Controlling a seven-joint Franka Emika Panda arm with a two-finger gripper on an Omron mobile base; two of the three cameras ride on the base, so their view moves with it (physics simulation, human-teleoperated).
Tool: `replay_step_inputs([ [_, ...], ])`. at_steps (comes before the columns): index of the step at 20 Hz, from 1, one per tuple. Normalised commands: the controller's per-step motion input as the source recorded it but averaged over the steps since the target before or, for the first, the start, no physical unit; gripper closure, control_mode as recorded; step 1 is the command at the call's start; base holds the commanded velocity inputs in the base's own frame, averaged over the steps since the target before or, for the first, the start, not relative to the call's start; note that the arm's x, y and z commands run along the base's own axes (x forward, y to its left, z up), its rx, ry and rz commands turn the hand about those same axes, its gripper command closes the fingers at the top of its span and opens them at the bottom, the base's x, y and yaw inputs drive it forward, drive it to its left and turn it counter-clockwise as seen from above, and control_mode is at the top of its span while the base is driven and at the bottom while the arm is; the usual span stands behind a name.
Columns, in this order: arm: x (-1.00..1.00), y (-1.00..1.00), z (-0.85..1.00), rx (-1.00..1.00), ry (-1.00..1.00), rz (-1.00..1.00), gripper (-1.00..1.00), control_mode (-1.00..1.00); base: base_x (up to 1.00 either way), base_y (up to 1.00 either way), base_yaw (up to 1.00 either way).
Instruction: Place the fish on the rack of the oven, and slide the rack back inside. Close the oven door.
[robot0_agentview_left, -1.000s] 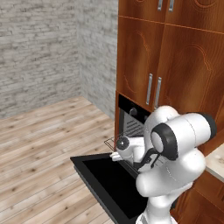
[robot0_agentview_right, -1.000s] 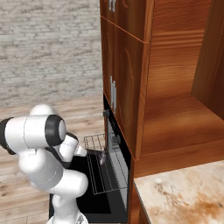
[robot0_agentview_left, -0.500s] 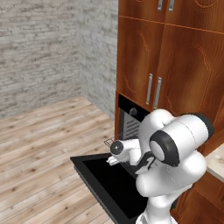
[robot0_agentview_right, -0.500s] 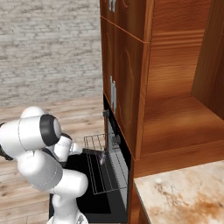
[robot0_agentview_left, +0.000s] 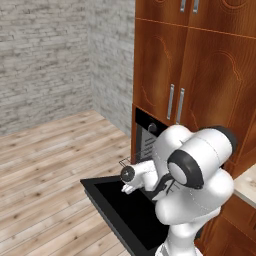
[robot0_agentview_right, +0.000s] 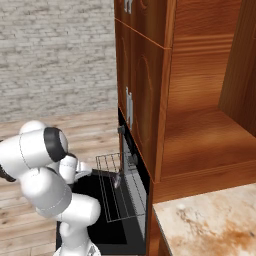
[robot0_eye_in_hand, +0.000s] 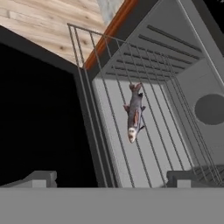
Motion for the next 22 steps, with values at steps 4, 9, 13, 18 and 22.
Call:
replay_step_inputs([
  [4, 0.00, 0.10, -0.01, -0.07, 0.09, 0.04, -1.00, -1.00, 0.00, 0.00, 0.00],
  [9, 0.04, 0.14, -0.11, -0.02, 0.07, 0.01, -1.00, -1.00, 0.00, 0.00, 0.00],
  [13, 0.14, 0.01, -0.26, -0.03, 0.03, 0.02, -1.00, -1.00, 0.00, 0.00, 0.00],
  [18, 0.14, 0.00, -0.53, -0.04, 0.01, 0.03, -1.00, -1.00, 0.00, 0.00, 0.00],
  [22, 0.02, 0.10, -0.73, -0.01, 0.00, 0.01, -1.00, -1.00, 0.00, 0.00, 0.00],
])
